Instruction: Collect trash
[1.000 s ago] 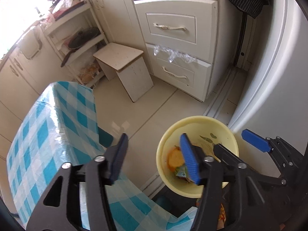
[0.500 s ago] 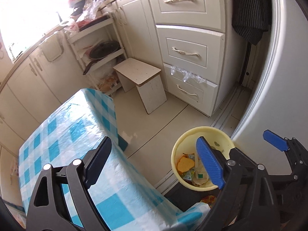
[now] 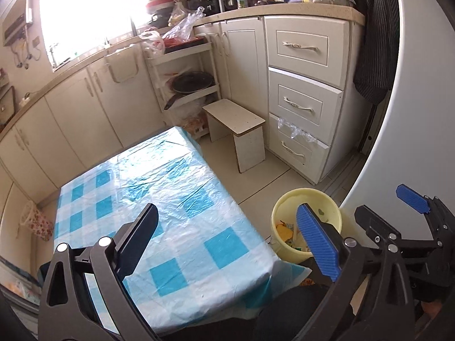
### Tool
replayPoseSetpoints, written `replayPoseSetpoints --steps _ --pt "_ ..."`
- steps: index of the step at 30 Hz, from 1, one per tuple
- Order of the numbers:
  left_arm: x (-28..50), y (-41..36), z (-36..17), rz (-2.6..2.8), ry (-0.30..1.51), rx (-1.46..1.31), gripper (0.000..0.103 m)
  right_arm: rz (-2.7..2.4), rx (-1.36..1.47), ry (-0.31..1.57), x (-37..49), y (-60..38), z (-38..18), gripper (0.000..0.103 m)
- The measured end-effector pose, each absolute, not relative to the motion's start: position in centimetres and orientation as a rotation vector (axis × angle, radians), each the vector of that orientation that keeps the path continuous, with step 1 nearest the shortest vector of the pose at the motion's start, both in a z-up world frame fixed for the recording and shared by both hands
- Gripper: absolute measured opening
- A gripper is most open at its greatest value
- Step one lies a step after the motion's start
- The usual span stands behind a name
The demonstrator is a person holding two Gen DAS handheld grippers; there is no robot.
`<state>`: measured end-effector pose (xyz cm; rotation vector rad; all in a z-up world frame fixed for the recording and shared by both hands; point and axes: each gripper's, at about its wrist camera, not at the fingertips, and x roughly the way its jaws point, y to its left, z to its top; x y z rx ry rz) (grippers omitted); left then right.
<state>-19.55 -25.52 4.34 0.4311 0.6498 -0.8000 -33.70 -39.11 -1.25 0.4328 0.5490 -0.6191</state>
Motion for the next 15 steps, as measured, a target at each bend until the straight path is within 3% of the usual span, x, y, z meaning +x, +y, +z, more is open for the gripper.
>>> replayPoseSetpoints --steps 15 --pt "-23.5 -11.9 4.7 -0.677 0.722 0.335 0.095 -0.566 0.327 0.562 -36.8 -29.3 2.3 0.096"
